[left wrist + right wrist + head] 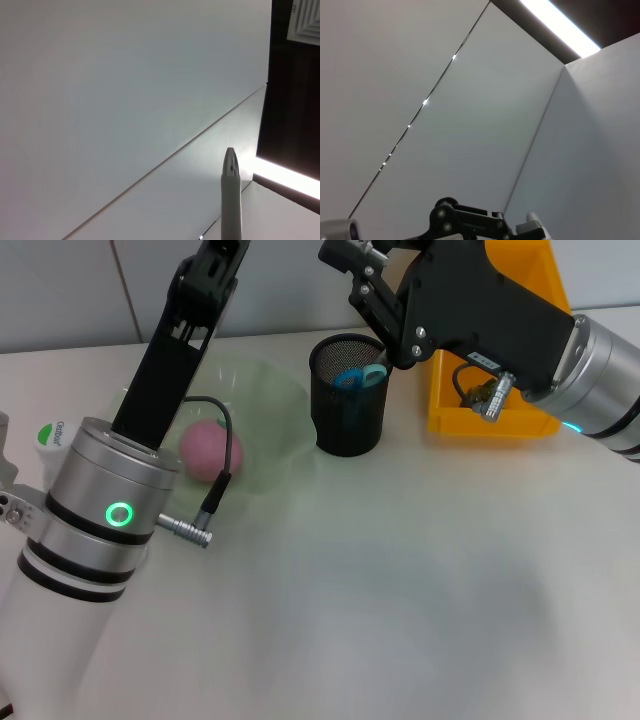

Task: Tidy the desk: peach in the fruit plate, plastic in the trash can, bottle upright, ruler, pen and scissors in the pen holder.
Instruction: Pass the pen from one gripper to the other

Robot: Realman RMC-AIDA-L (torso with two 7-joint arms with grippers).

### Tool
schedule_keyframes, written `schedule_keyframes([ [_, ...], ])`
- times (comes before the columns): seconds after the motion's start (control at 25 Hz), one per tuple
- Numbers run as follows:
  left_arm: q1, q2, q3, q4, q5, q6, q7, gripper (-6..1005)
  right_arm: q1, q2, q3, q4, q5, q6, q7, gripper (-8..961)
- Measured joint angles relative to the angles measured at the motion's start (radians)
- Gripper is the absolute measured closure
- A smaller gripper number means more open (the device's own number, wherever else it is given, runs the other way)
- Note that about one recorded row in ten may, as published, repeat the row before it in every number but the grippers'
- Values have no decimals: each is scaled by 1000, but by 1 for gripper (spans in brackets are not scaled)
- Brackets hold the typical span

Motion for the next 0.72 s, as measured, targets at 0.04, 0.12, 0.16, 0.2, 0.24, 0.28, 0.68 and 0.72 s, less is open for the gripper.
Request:
schedule_keyframes([
  [0.04,0,0,0,0,-1,0,-2,872,0,0,0,0,0,0,0,827],
  [0.12,3,0,0,0,0,0,-4,872,-1,0,-1,0,0,0,0,827],
  [0.16,6,0,1,0,0,-1,-5,872,-1,0,-1,0,0,0,0,827],
  [0.2,8,0,1,0,-1,-1,-5,872,-1,0,-2,0,0,0,-1,827],
  [0.24,9,0,1,0,-1,-1,-5,857,-2,0,-2,0,0,-1,-1,827],
  [0.28,10,0,0,-1,-3,-1,-5,842,-2,0,-2,0,0,-1,-1,827],
  [0.68,12,0,-5,-1,-3,-1,-6,628,-3,0,1,-2,2,-1,-1,828],
  [0.72,12,0,-5,-1,-3,-1,-6,548,-3,0,2,-2,3,-1,-1,828],
])
